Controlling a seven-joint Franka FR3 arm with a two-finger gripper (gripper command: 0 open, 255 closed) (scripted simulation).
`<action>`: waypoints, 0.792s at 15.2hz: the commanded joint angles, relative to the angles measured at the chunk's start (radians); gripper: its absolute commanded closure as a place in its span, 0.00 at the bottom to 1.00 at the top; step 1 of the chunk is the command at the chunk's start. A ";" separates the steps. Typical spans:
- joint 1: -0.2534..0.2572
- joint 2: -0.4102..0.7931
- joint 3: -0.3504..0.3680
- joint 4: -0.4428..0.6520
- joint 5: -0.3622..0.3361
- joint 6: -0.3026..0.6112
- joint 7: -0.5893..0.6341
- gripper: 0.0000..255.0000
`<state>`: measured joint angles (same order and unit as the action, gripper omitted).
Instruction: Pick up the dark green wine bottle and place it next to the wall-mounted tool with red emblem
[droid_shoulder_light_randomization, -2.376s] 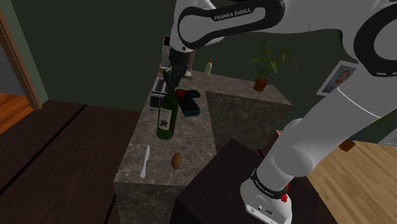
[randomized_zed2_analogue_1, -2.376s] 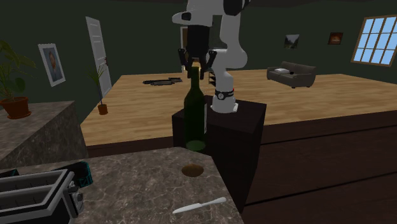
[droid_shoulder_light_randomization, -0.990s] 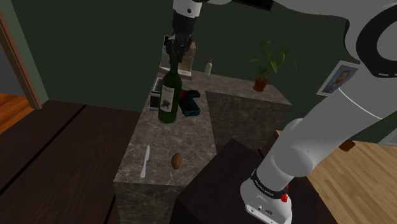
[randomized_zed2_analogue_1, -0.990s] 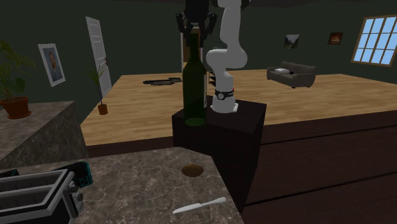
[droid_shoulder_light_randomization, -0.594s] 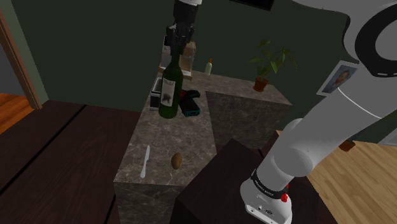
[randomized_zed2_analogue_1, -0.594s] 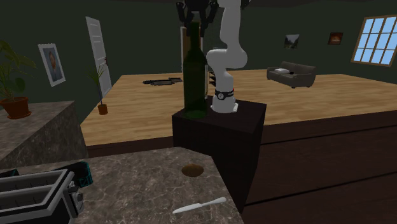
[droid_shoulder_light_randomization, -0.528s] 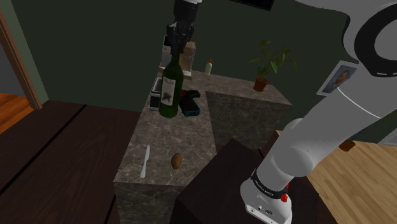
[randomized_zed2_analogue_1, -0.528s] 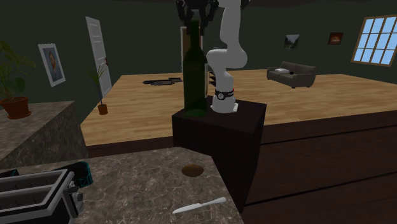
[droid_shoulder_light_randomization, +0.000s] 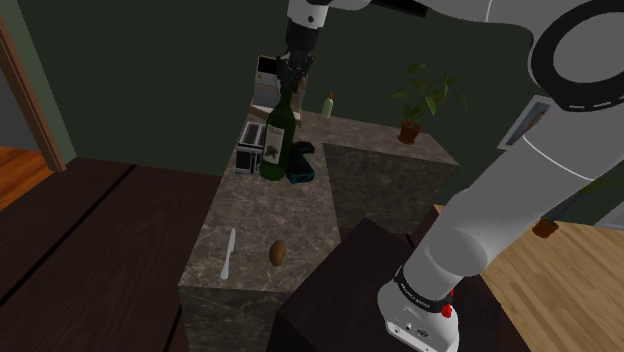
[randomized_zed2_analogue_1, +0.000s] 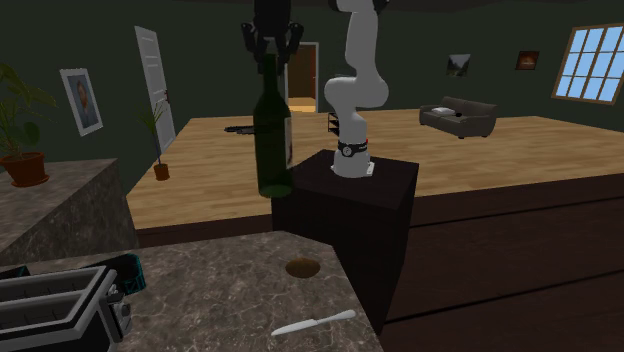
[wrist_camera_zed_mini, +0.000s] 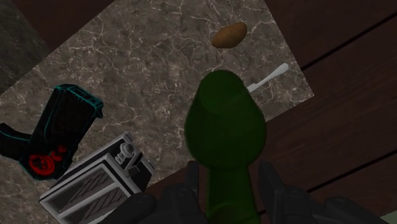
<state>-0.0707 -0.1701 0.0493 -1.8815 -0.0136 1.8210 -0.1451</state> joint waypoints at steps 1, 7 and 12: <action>-0.016 0.021 -0.022 -0.014 0.000 0.037 -0.038 1.00; -0.065 0.114 -0.086 -0.009 0.006 0.127 -0.153 1.00; -0.109 0.216 -0.132 0.029 0.024 0.190 -0.248 1.00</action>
<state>-0.1700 0.0247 -0.0732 -1.8606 0.0061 1.9968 -0.3710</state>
